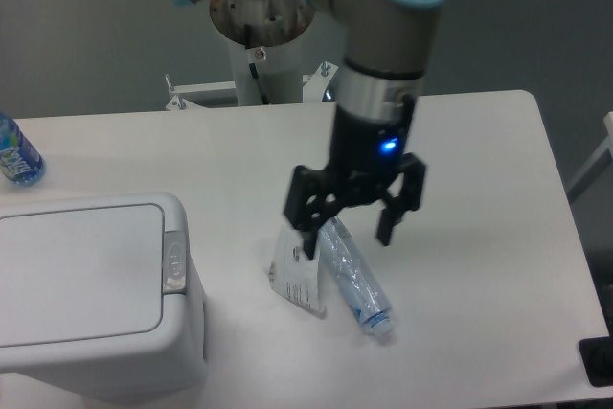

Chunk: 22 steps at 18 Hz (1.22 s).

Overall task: Open the trash can
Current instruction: 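Move the gripper across the table to the trash can lid edge, then lower the gripper onto the lid's front edge and push it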

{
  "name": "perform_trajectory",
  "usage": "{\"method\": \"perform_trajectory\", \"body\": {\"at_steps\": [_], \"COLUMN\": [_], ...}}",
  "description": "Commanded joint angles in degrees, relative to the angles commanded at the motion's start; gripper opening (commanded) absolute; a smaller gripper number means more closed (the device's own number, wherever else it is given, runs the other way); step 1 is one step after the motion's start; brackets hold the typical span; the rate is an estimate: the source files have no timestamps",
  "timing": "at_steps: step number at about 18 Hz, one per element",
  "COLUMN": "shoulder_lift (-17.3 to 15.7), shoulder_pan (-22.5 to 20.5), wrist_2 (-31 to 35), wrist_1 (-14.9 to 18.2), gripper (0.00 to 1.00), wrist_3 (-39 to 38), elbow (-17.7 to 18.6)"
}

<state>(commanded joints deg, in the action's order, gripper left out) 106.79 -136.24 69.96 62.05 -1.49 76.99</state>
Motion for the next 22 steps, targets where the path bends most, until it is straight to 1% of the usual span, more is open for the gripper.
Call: {"method": "perform_trajectory", "body": {"at_steps": [2,7,16,22], "shoulder_lift": [-0.3,-0.4,-0.4,-0.4], "shoulder_pan": [1.1,3.4,5.7,5.8], "wrist_2": [0.0,0.3,0.3,0.3], "wrist_1": [-0.1,-0.1,-0.1,-0.1], "gripper": [1.00,1.00,1.00,1.00], "wrist_3": [-0.9,-2.3,-4.0,-4.1], "elbow": [1.4,1.5,1.6,2.2]}}
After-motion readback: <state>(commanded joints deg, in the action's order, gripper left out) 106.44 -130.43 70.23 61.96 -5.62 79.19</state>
